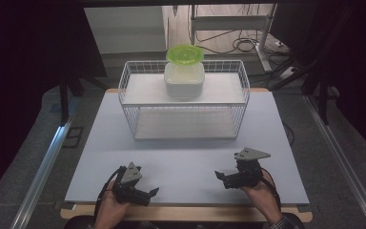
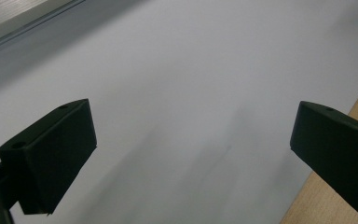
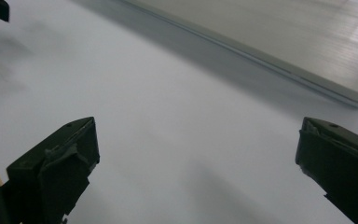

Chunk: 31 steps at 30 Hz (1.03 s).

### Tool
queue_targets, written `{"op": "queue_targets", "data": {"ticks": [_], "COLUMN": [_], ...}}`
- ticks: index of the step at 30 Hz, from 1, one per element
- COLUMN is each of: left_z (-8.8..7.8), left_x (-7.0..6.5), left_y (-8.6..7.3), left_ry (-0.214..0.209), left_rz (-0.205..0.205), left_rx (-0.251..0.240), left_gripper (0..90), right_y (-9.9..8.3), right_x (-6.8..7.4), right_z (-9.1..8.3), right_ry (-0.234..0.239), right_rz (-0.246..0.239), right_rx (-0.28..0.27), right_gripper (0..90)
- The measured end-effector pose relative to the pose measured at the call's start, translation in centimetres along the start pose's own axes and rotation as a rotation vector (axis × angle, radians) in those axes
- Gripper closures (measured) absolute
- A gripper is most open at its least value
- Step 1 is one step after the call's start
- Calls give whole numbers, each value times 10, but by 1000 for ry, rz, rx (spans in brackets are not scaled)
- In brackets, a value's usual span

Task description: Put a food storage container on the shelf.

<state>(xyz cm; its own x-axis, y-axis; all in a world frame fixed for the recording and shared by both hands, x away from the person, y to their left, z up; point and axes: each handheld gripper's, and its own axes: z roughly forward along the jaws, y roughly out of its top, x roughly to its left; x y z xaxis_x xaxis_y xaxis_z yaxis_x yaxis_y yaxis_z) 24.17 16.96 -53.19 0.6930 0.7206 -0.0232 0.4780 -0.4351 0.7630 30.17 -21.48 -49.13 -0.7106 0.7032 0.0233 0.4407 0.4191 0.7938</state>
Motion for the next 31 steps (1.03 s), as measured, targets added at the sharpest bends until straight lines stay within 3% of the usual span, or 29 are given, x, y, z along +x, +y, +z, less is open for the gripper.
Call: {"op": "queue_targets", "data": {"ticks": [18,31], "left_z": [1,2], "left_x": [1,1], "left_y": [-1,-1], "left_ry": [1,1], "left_rz": [-2,-3], "left_rx": [5,9], "left_gripper": [0,0], "right_y": [-22,-26], "right_x": [-2,-1], "right_z": [-5,-1], "right_ry": [-21,-28], "right_rz": [8,-7], "right_rx": [81,123], "right_gripper": [0,0]}}
